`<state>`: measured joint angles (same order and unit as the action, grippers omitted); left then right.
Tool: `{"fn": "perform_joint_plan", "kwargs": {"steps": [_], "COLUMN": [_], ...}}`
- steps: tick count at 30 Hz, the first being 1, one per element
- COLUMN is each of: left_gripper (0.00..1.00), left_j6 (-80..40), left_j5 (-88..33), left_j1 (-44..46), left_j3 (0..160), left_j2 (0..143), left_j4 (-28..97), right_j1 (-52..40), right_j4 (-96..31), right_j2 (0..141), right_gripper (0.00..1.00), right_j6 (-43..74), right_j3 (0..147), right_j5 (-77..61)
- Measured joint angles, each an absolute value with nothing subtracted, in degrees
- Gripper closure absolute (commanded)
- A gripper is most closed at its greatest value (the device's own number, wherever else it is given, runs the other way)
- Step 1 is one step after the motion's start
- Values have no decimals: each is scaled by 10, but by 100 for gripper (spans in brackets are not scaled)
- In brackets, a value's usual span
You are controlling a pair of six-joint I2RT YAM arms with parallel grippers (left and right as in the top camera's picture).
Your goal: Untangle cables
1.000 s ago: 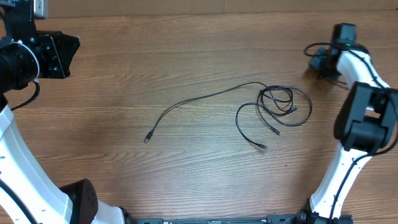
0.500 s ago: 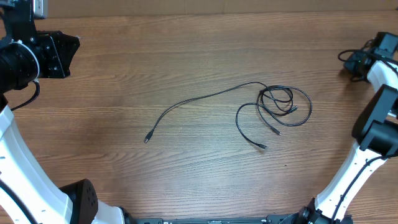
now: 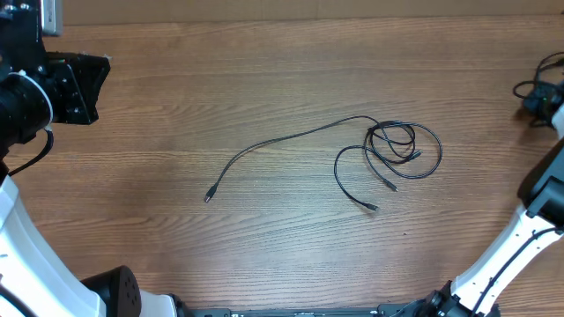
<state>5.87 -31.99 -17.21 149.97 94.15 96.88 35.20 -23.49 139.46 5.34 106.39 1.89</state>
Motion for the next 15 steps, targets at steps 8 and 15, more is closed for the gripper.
{"fn": "perform_joint_plan", "kwargs": {"steps": [8, 15], "left_gripper": [96, 96], "left_j6": [52, 44], "left_j5": [-296, -281], "left_j1": [-172, -172], "left_j3": [1500, 1500], "left_j2": [933, 932], "left_j4": [969, 969], "right_j1": [366, 325], "right_j4": [-326, -454], "right_j2": [1397, 1365], "right_gripper": [96, 39], "right_j6": [40, 41], "right_j3": [1103, 1147], "right_j5": [13, -65]}}
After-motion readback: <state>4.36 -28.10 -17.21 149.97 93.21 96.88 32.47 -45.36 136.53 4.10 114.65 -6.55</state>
